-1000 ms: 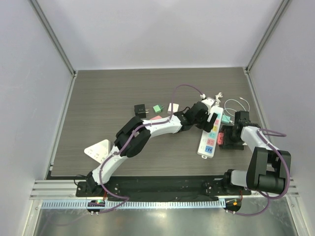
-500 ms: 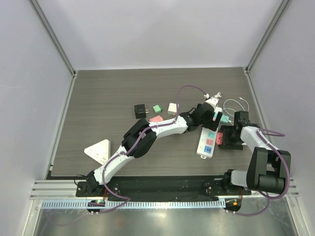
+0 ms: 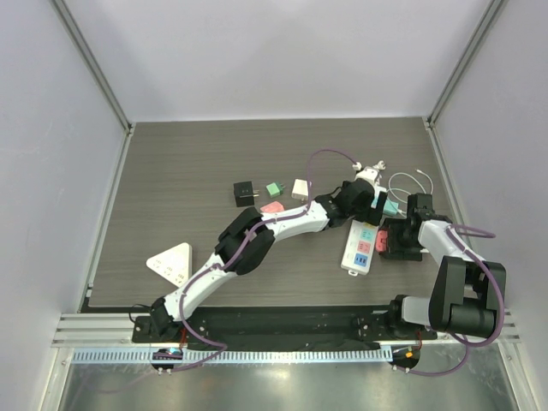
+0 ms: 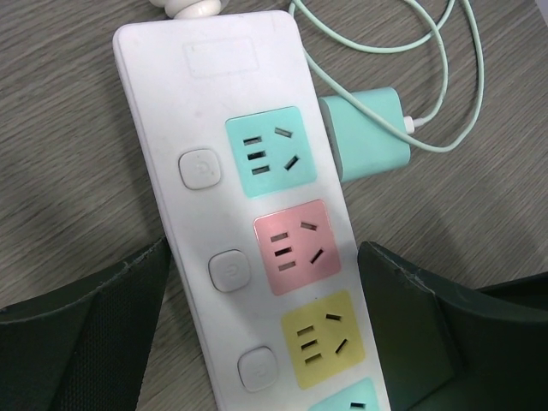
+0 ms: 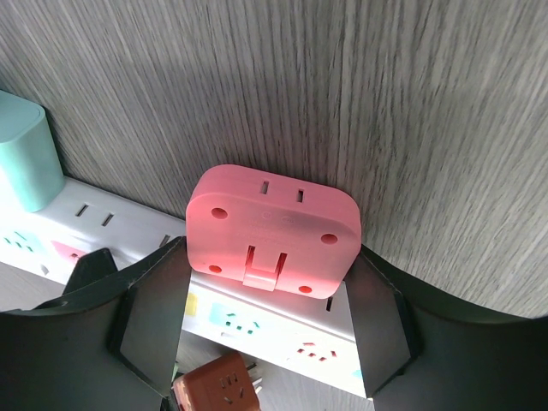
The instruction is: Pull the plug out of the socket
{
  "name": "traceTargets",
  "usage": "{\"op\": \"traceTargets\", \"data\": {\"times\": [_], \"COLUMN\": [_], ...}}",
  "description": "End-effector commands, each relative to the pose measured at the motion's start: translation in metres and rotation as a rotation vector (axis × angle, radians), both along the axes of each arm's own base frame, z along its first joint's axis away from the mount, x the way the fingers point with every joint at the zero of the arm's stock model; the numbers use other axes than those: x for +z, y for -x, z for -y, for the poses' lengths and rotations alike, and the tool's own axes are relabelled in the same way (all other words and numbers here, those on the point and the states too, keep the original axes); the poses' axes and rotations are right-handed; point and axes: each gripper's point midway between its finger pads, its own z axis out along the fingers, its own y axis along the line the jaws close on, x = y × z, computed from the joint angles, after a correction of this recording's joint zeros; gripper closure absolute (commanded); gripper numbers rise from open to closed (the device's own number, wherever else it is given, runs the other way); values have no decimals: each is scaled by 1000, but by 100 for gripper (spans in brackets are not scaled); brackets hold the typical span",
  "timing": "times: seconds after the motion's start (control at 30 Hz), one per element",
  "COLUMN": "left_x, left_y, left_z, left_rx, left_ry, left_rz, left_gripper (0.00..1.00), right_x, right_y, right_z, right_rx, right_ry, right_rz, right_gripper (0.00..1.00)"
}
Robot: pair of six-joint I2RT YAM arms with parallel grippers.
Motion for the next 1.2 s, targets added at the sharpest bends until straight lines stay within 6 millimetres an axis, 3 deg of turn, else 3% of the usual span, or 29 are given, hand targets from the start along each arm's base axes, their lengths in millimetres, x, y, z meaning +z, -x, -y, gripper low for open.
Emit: {"op": "traceTargets", "data": {"times": [0.0,0.47,0.63,0.83,1.03,1.17], "left_x": [-32,-80,-91,-104,-105,-106], "left_y": [11,33,28,28,29,29], "left_z": [-2,-17,-34,-45,-51,-52], "left_rx": [-7,-64,-22,0,7,12], "left_ry": [-49,-200,-277,-310,-309,-307], "left_rz": [-59,-102,-85,-104,-108,-113], "left_gripper": [10,8,9,11,12,12], "right_x": [-4,2,2,5,-8,-4], "right_y": [1,-5,-4,5,20,27], "right_z": [-9,-11,-10,5,16,27], "right_rx": [19,-3,-14,-83,-121,-144], "right_ry": [-34,-51,-52,25,35,69], "right_rz": [3,30,33,30,-30,-48], "right_gripper": [99,99,99,99,99,99]}}
